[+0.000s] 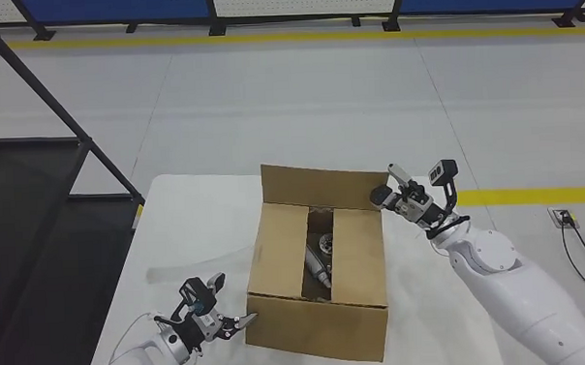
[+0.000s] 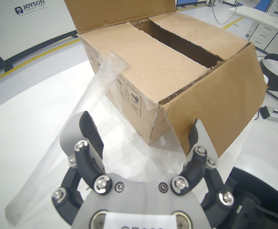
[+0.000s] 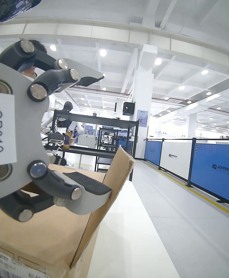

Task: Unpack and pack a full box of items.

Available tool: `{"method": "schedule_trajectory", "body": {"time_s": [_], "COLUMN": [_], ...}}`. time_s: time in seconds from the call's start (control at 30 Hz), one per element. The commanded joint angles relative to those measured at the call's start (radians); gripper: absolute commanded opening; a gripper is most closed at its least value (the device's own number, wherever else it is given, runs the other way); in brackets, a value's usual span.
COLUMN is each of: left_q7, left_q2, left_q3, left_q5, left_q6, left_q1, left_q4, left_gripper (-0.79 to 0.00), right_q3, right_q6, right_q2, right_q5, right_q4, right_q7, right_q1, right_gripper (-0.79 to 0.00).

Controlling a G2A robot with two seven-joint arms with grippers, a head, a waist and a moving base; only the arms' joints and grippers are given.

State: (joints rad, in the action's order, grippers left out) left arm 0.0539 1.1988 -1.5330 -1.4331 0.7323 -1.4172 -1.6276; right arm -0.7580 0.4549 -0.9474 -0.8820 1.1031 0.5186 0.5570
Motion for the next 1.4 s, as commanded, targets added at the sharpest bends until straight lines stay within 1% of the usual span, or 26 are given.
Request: {"method": "schedule_trajectory", "body": {"time_s": [0.0, 0.23, 0.33, 0.4, 0.53, 0.7, 0.83, 0.97, 1.13, 1.37], "left_q7": [0.000, 0.000, 0.000, 0.000, 0.000, 0.000, 0.000, 0.000, 0.000, 0.000], "left_q2": [0.000, 0.000, 0.000, 0.000, 0.000, 0.000, 0.000, 0.000, 0.000, 0.000], "left_q3": [0.000, 0.000, 0.000, 0.000, 0.000, 0.000, 0.000, 0.000, 0.000, 0.000], "left_q5": [0.000, 0.000, 0.000, 0.000, 0.000, 0.000, 0.000, 0.000, 0.000, 0.000], "left_q6": [0.000, 0.000, 0.000, 0.000, 0.000, 0.000, 0.000, 0.000, 0.000, 0.000], "left_q1": [0.000, 0.000, 0.000, 0.000, 0.000, 0.000, 0.000, 0.000, 0.000, 0.000], "left_q4": [0.000, 0.000, 0.000, 0.000, 0.000, 0.000, 0.000, 0.000, 0.000, 0.000], "left_gripper": [0.000, 0.000, 0.000, 0.000, 0.000, 0.000, 0.000, 0.000, 0.000, 0.000], "right_q3": [0.000, 0.000, -0.007, -0.002, 0.036, 0.113, 0.160, 0.194, 0.209, 0.201], "right_q6": [0.000, 0.000, -0.009, -0.018, -0.059, -0.144, -0.182, -0.235, -0.301, -0.326], "right_q2": [0.000, 0.000, -0.012, -0.027, -0.068, -0.136, -0.190, -0.234, -0.276, -0.318], "right_q5": [0.000, 0.000, 0.014, 0.015, 0.062, 0.162, 0.203, 0.250, 0.267, 0.282], "right_q4": [0.000, 0.000, 0.021, 0.023, -0.033, -0.145, -0.239, -0.333, -0.425, -0.521], "right_q7": [0.000, 0.000, -0.099, -0.109, -0.151, -0.248, -0.292, -0.300, -0.246, -0.223], "right_q1": [0.000, 0.000, 0.003, -0.012, -0.071, -0.155, -0.199, -0.234, -0.267, -0.294], "right_gripper": [0.000, 0.000, 0.000, 0.000, 0.000, 0.000, 0.000, 0.000, 0.000, 0.000]}}
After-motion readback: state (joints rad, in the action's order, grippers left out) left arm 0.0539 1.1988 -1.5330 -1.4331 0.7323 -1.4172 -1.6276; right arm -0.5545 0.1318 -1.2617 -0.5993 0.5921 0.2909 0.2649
